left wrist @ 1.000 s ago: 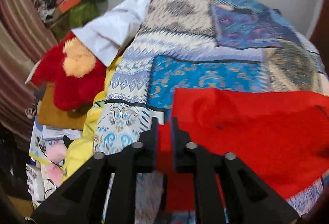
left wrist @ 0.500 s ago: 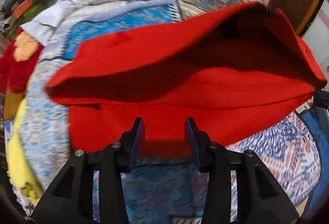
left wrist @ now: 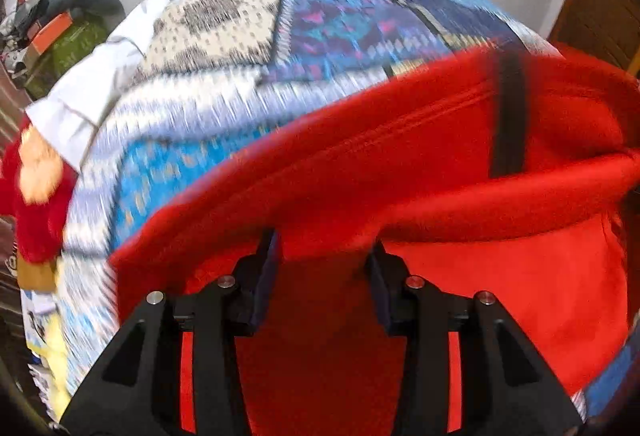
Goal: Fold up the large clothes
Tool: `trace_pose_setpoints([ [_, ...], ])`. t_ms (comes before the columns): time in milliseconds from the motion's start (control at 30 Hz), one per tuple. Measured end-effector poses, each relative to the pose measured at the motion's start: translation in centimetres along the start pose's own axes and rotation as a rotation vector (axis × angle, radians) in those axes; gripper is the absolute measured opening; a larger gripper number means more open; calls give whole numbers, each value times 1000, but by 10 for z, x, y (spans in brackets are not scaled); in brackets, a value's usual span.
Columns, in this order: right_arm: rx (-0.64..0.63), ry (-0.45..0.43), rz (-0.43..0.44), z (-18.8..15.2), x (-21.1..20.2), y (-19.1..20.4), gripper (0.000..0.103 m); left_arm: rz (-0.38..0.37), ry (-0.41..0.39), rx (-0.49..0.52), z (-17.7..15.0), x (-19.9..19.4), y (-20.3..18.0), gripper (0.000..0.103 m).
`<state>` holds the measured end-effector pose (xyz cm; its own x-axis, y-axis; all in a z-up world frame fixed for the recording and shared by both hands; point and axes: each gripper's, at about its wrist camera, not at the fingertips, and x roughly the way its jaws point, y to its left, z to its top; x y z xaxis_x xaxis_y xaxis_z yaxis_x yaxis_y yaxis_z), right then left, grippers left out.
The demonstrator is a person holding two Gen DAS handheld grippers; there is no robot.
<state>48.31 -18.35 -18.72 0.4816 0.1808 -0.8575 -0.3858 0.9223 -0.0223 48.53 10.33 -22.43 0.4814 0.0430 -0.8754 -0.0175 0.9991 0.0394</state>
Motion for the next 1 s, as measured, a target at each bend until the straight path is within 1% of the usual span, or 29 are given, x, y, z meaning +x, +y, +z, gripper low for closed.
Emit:
trace_pose_setpoints([
  [67, 42, -9, -74, 19, 7, -13, 9, 55, -55, -2, 22, -10, 9, 42],
  [100, 64, -26, -82, 26, 5, -19, 9, 80, -89, -9, 32, -20, 16, 42],
  [167, 91, -59, -51, 35, -5, -24, 9, 95, -132, -27, 45, -37, 30, 42],
  [233, 83, -90, -15, 40, -19, -19, 9, 106, -170, -36, 51, -58, 42, 42],
  [267, 68, -99, -6, 41, -25, -13, 9, 105, -179, -34, 50, -65, 45, 42],
  [300, 43, -108, 2, 41, -30, -5, 9, 99, -186, -32, 48, -73, 49, 45],
  [333, 22, -112, 10, 40, -34, 3, 9, 85, -186, -25, 44, -79, 51, 50],
  [400, -29, -100, 38, 33, -37, 23, 9, 51, -184, -14, 29, -88, 51, 54],
  [467, -66, -75, 75, 23, -34, 44, 9, 19, -166, 1, 15, -88, 44, 54],
  [533, -98, -23, 104, 9, -23, 67, 9, -5, -143, 21, -3, -84, 34, 54],
  [600, -134, 24, 105, -7, -9, 85, 9, -34, -118, 36, -24, -78, 19, 55],
  [633, -151, 41, 97, -13, -4, 91, 9, -56, -101, 39, -33, -73, 13, 55],
  [667, -174, 68, 70, -21, 6, 99, 9, -78, -79, 44, -44, -68, 7, 55],
  [733, -221, 104, -7, -35, 24, 108, 9, -106, -45, 54, -60, -55, -7, 55],
  [800, -253, 97, -75, -45, 33, 113, 9, -122, 6, 56, -76, -36, -20, 55],
  [833, -263, 82, -95, -49, 34, 113, 9, -129, 29, 48, -82, -26, -25, 55],
  [900, -271, 72, -132, -50, 33, 113, 9, -122, 65, 39, -94, -9, -33, 55],
  [933, -272, 72, -157, -50, 33, 113, 9, -114, 65, 39, -97, -5, -35, 57],
  [967, -272, 72, -171, -50, 34, 114, 11, -97, 49, 40, -102, -2, -38, 59],
  [1000, -273, 67, -191, -51, 34, 113, 15, -73, 30, 43, -104, -2, -40, 63],
])
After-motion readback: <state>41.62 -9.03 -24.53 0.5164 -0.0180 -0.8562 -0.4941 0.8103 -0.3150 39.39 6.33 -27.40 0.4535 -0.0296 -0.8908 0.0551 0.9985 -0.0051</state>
